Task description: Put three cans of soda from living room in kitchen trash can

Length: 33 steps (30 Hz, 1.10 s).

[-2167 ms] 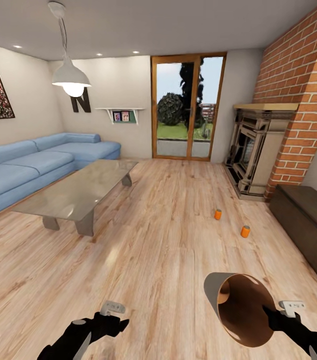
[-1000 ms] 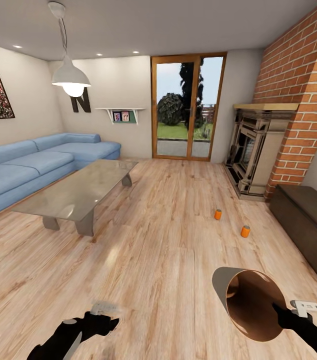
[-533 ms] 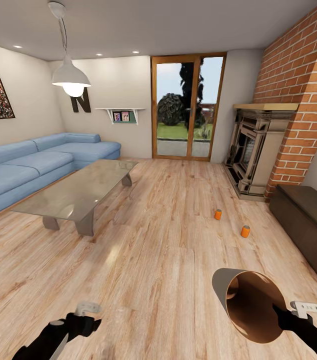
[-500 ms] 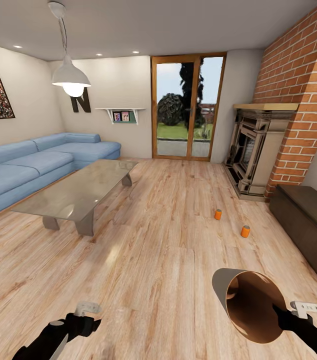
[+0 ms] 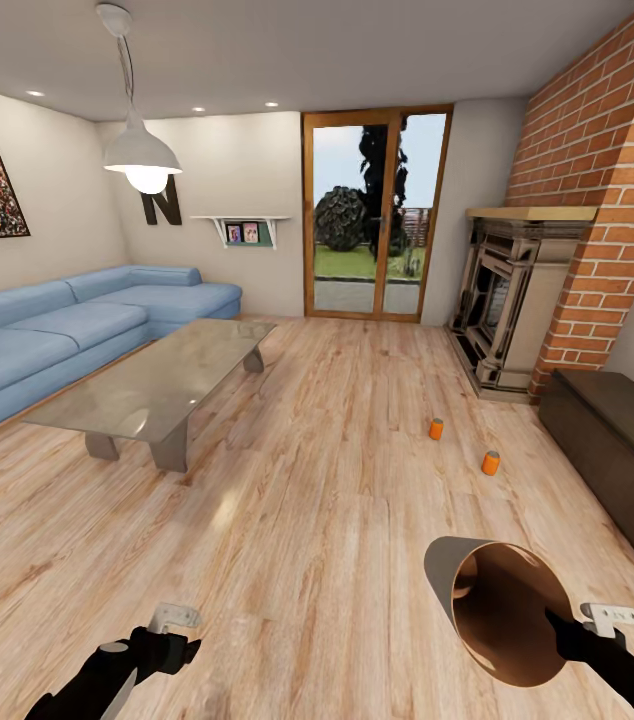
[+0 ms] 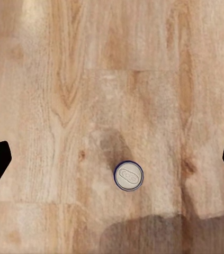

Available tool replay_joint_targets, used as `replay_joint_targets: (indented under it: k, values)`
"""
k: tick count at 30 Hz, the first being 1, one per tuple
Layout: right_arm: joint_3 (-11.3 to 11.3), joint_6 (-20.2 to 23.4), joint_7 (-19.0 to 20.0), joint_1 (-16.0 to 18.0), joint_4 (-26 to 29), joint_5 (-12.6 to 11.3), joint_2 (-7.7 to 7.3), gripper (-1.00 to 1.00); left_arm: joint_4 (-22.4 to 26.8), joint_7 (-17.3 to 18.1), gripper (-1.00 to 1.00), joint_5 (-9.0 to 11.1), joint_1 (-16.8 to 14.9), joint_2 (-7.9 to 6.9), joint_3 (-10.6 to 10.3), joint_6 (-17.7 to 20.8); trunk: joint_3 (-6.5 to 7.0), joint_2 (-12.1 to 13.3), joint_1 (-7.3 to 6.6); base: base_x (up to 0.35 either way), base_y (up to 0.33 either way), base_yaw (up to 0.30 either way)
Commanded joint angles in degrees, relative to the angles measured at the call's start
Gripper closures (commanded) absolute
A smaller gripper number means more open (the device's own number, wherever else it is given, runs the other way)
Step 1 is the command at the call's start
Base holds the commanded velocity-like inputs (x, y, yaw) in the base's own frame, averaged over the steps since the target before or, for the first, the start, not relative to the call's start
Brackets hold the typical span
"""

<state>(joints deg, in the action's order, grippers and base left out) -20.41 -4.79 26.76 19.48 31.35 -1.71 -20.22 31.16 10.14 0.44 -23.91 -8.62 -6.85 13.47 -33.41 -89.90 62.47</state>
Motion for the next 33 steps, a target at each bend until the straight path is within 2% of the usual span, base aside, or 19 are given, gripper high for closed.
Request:
replay_joint_targets:
  k: [1, 21, 28, 33]
  values:
    - [-0.2, 0.0, 0.2, 0.0, 0.1, -0.5, 0.0, 1.0, 0.0, 0.0, -1.0, 0.0, 0.0, 0.0, 0.0, 0.0, 0.01, 0.0, 0.0, 0.0, 0.0, 0.0]
    - [-0.2, 0.0, 0.2, 0.0, 0.2, -0.7, 0.01, 1.0, -0.1, 0.3, -1.0, -0.1, 0.0, 0.0, 0.0, 0.5, -3.4, -7.6, 4.17, 0.0, 0.0, 0.0]
    - [-0.1, 0.0, 0.2, 0.0, 0.4, -0.8, 0.01, 1.0, -4.5, 0.6, -1.0, 0.1, -0.1, 0.14, -0.2, 1.0, -4.66, -10.4, 5.71, 0.0, 0.0, 0.0]
    - [-0.2, 0.3, 0.2, 0.1, 0.7, -0.8, -0.03, 1.0, -5.1, 0.6, -1.0, 0.1, -0.1, 0.23, -0.3, 1.0, -5.56, -12.4, 6.81, 0.0, 0.0, 0.0]
